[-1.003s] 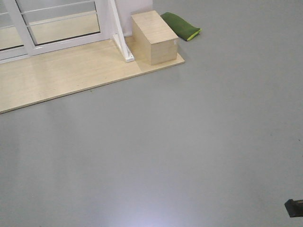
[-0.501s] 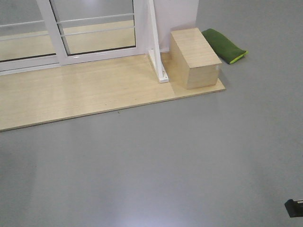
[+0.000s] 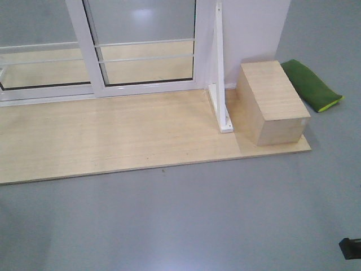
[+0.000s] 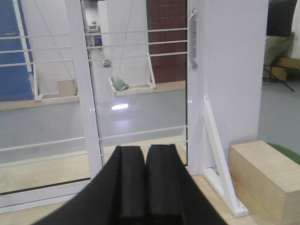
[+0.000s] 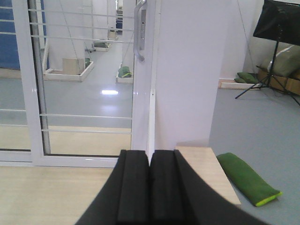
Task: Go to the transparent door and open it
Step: 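Drive the base up to the glass sliding door with the silver handle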
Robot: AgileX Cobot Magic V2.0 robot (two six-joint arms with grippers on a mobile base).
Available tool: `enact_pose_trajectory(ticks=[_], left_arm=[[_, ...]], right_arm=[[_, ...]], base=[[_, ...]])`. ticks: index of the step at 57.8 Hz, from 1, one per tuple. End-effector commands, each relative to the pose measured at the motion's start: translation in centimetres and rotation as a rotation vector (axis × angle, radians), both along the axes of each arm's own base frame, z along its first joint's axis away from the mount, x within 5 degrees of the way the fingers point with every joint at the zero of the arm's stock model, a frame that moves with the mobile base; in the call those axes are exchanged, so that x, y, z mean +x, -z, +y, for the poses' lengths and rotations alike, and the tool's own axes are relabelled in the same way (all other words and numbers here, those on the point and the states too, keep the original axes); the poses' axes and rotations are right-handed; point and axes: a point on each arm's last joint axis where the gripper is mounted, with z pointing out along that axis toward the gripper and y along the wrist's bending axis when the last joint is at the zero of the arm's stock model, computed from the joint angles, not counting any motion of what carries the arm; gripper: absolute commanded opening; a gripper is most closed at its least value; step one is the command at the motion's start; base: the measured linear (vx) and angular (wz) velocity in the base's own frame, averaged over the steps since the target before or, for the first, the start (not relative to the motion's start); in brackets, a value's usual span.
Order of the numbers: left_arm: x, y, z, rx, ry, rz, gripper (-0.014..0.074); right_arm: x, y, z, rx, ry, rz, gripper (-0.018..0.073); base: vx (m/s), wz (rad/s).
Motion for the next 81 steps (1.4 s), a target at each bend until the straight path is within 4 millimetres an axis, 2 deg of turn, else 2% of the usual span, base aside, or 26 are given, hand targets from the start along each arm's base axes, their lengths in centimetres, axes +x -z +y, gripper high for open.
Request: enact_pose_trajectory(ticks=[1,37,81], left_arm=[[0.05,0.25,-0.06,-0.013,0.008,-0.057,-0.0006],[0.05,0.25,-0.06,-0.013,0.008,-0.057,-0.0006],[0.05,0.25,-0.06,-0.013,0.008,-0.057,-0.0006]], right_arm=[[-0.08,-0.47,-0.02,-0.006,0.003,-0.091,-0.0008],[-0.08,-0.47,-0.02,-0.006,0.003,-0.091,-0.0008],[-0.08,-0.47,-0.02,-0.006,0.003,-0.091,-0.0008]], base=[[0.54,0.22],[0.52,0.16],[0.40,0.00]])
